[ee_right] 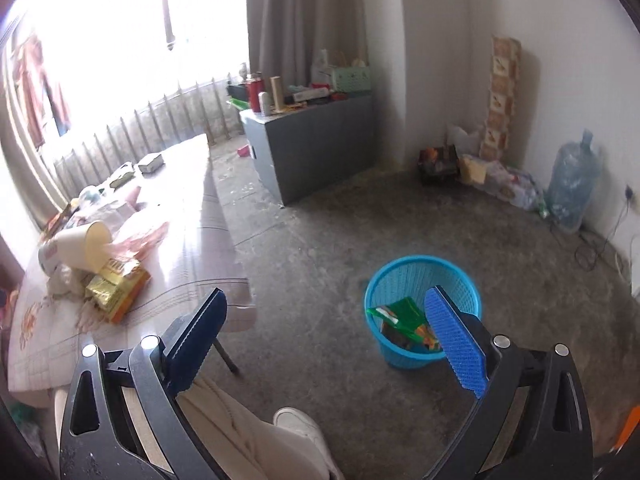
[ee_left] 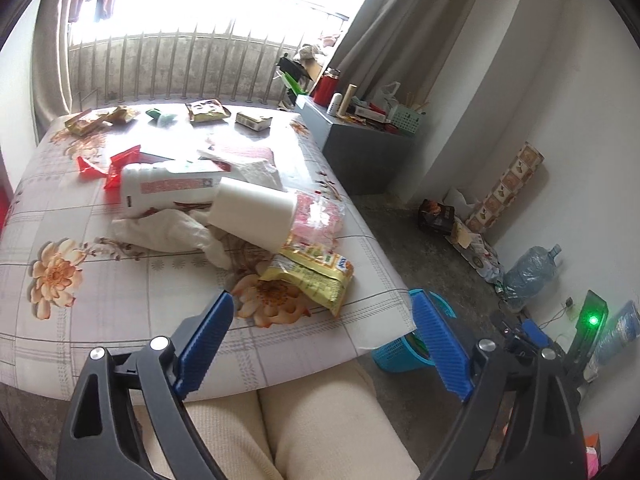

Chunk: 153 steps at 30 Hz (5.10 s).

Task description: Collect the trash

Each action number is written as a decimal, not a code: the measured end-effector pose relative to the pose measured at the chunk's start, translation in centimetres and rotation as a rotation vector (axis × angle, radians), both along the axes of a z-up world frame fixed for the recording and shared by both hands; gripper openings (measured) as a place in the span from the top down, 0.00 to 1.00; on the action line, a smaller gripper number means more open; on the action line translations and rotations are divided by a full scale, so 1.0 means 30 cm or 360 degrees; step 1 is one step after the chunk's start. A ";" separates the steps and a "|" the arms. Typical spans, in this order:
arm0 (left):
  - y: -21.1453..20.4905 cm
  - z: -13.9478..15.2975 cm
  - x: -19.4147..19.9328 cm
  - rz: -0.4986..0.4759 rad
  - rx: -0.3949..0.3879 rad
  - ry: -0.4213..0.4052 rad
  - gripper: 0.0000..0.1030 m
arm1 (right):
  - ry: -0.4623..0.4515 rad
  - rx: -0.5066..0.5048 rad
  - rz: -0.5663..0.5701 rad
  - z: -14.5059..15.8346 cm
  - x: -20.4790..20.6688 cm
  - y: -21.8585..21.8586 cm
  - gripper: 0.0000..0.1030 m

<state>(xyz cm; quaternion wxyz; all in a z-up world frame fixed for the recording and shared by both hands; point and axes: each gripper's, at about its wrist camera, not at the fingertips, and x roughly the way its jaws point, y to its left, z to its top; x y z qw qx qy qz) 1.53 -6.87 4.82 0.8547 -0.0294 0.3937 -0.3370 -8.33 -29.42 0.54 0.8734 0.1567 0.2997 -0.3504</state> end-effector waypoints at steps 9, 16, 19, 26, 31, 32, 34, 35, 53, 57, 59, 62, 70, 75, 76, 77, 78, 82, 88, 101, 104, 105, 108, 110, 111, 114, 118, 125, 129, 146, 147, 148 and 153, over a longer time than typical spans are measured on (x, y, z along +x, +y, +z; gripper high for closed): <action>0.200 0.041 0.056 0.0266 0.0041 -0.0143 0.14 | 0.0011 -0.0202 0.0331 0.091 0.114 0.071 0.08; 0.306 0.011 0.147 0.0417 0.0061 -0.0107 0.13 | -0.0191 0.0091 0.0628 0.087 0.204 0.091 0.08; 0.321 -0.004 0.187 0.0435 0.0068 -0.0085 0.13 | -0.0222 0.0233 0.0678 0.067 0.248 0.101 0.08; 0.269 -0.039 0.253 0.0352 0.0058 -0.0053 0.13 | -0.0195 0.0637 0.0717 -0.011 0.339 0.094 0.18; 0.192 -0.064 0.276 0.0235 0.0052 -0.0044 0.13 | -0.0105 0.0728 0.0789 -0.052 0.399 0.111 0.27; 0.180 -0.067 0.283 0.0219 0.0044 -0.0038 0.13 | -0.0082 0.0744 0.0800 -0.062 0.414 0.116 0.30; 0.156 -0.073 0.303 0.0189 0.0028 -0.0018 0.13 | -0.0056 0.0773 0.0813 -0.078 0.430 0.115 0.31; 0.143 -0.073 0.312 0.0169 0.0024 -0.0011 0.13 | -0.0039 0.0778 0.0818 -0.085 0.441 0.119 0.32; -0.166 -0.102 0.440 -0.0060 0.0290 -0.0078 0.06 | 0.0045 0.0757 0.0940 -0.137 0.571 0.056 0.49; -0.209 -0.123 0.462 -0.0081 0.0353 -0.0054 0.06 | 0.0051 0.0736 0.1034 -0.150 0.583 0.065 0.39; -0.225 -0.137 0.463 -0.0105 0.0388 -0.0056 0.06 | 0.0035 0.0722 0.1084 -0.147 0.577 0.073 0.33; -0.246 -0.164 0.470 -0.0122 0.0440 -0.0064 0.06 | 0.0025 0.0694 0.1149 -0.144 0.570 0.085 0.25; -0.269 -0.213 0.492 -0.0139 0.0506 -0.0024 0.06 | 0.0046 0.0434 0.1345 -0.107 0.570 0.147 0.12; -0.255 -0.227 0.515 -0.0104 0.0473 0.0047 0.06 | 0.0108 0.0294 0.1419 -0.111 0.596 0.185 0.12; -0.251 -0.228 0.520 -0.0100 0.0461 0.0067 0.06 | 0.0108 0.0288 0.1430 -0.115 0.602 0.188 0.12; -0.249 -0.229 0.524 -0.0097 0.0452 0.0082 0.06 | 0.0109 0.0284 0.1435 -0.118 0.606 0.189 0.12; -0.247 -0.230 0.525 -0.0095 0.0444 0.0091 0.06 | 0.0113 0.0282 0.1440 -0.120 0.611 0.189 0.12; -0.243 -0.232 0.532 -0.0099 0.0437 0.0097 0.06 | 0.0131 0.0272 0.1477 -0.129 0.617 0.200 0.16; -0.229 -0.233 0.536 -0.0092 0.0403 0.0114 0.10 | 0.0172 0.0293 0.1478 -0.151 0.609 0.211 0.30; -0.165 -0.179 0.496 -0.0064 0.0334 0.0116 0.10 | 0.0158 0.0371 0.1424 -0.126 0.492 0.214 0.41; -0.136 -0.159 0.478 -0.0045 0.0313 0.0110 0.10 | 0.0119 0.0474 0.1404 -0.122 0.455 0.200 0.44; -0.127 -0.152 0.471 -0.0040 0.0308 0.0106 0.10 | 0.0102 0.0512 0.1404 -0.121 0.446 0.197 0.44; -0.103 -0.136 0.453 -0.0023 0.0299 0.0096 0.10 | 0.0052 0.0621 0.1405 -0.121 0.418 0.193 0.45; -0.089 -0.126 0.441 -0.0011 0.0294 0.0091 0.10 | 0.0036 0.0668 0.1407 -0.125 0.410 0.197 0.45; -0.083 -0.121 0.435 -0.0005 0.0290 0.0090 0.10 | 0.0026 0.0690 0.1408 -0.127 0.406 0.201 0.46; -0.063 -0.108 0.417 0.0014 0.0274 0.0085 0.10 | -0.0004 0.0750 0.1430 -0.125 0.401 0.214 0.47; -0.037 -0.091 0.402 0.0034 0.0254 0.0079 0.10 | -0.0074 0.0895 0.1499 -0.126 0.402 0.246 0.47; 0.006 -0.077 0.387 0.0070 0.0234 0.0073 0.10 | -0.0337 0.1385 0.1624 -0.143 0.434 0.262 0.48; 0.031 -0.071 0.390 0.0094 0.0225 0.0072 0.10 | -0.0436 0.1576 0.1649 -0.149 0.444 0.254 0.48; -0.127 0.008 0.328 -0.0118 0.0189 0.0002 0.10 | -0.0917 0.1523 0.1465 -0.022 0.235 0.049 0.47; -0.155 0.015 0.318 -0.0149 0.0188 -0.0003 0.10 | -0.0953 0.1507 0.1438 -0.014 0.211 0.027 0.47; -0.183 0.019 0.307 -0.0178 0.0186 -0.0008 0.10 | -0.0988 0.1496 0.1418 -0.007 0.187 0.003 0.47; -0.345 0.026 0.241 -0.0352 0.0197 -0.0022 0.10 | -0.1157 0.1410 0.1253 0.003 0.048 -0.116 0.46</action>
